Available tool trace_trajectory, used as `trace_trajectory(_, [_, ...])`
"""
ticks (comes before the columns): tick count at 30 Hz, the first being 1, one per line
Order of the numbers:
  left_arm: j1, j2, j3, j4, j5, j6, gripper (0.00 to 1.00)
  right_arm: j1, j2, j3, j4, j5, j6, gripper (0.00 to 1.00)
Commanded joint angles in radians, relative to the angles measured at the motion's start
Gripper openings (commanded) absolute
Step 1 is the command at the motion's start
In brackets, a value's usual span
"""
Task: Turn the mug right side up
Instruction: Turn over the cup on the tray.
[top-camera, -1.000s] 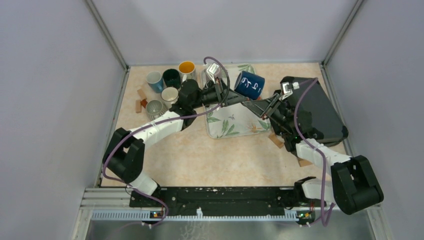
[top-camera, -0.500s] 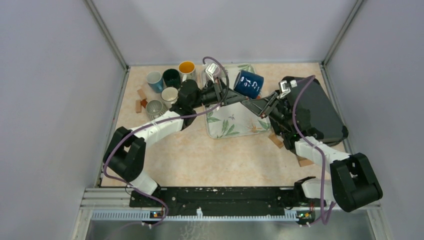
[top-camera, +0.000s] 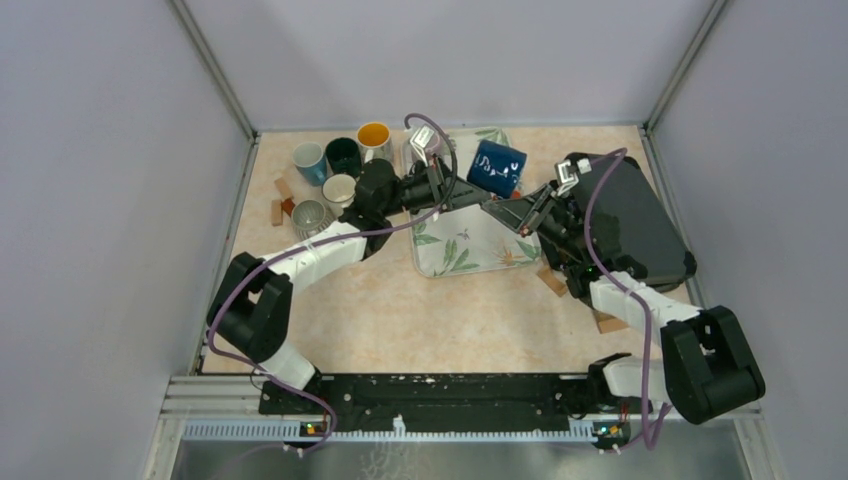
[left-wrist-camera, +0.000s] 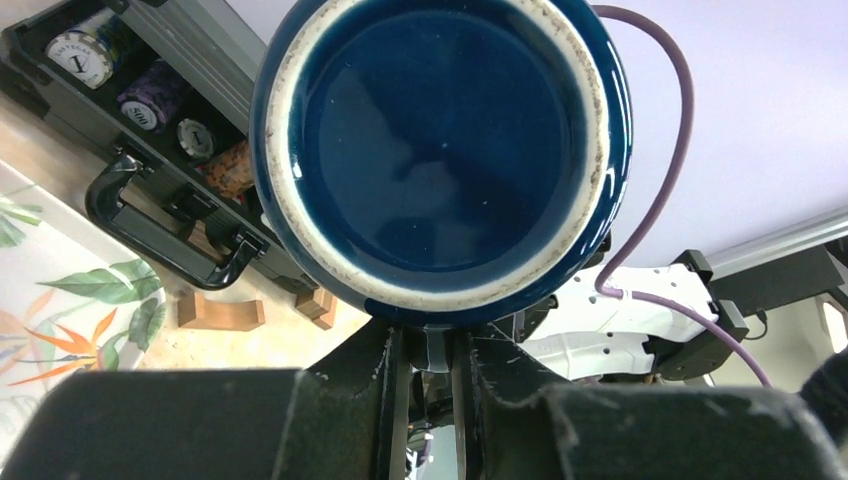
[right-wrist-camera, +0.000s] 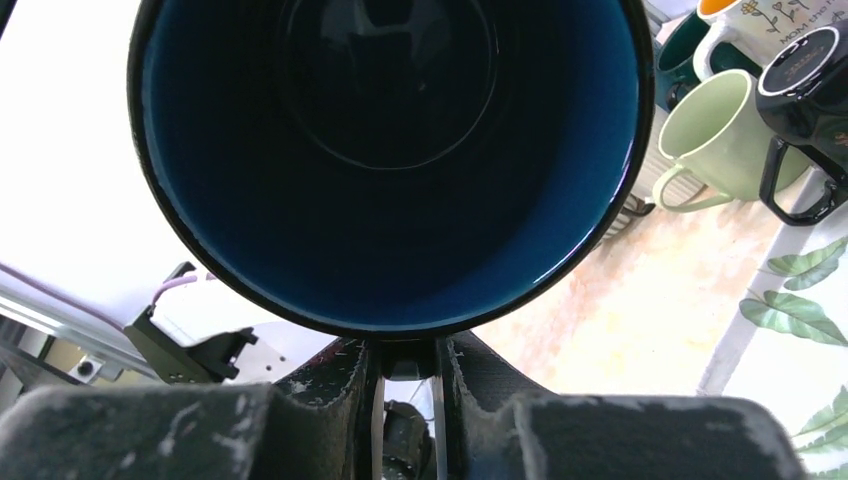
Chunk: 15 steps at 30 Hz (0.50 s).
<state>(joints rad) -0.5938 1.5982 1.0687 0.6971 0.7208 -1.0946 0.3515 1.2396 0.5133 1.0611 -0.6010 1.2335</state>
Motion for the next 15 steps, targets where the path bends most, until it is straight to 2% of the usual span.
trace_trajectory(1, [-0.016, -0.044, -0.003, 0.027, 0.002, 0.08, 0.06, 0.013, -0.025, 0.062, -0.025, 0.016, -0.063, 0.0])
trace_trajectory(3, [-0.015, -0.055, -0.004, -0.002, -0.024, 0.117, 0.23, 0.013, -0.042, 0.062, -0.058, 0.03, -0.089, 0.0])
trace_trajectory(7, [-0.014, -0.077, -0.003, -0.065, -0.075, 0.175, 0.5, 0.013, -0.083, 0.074, -0.156, 0.057, -0.141, 0.0])
trace_trajectory(15, [-0.014, -0.133, -0.016, -0.246, -0.209, 0.314, 0.85, 0.019, -0.136, 0.122, -0.369, 0.12, -0.26, 0.0])
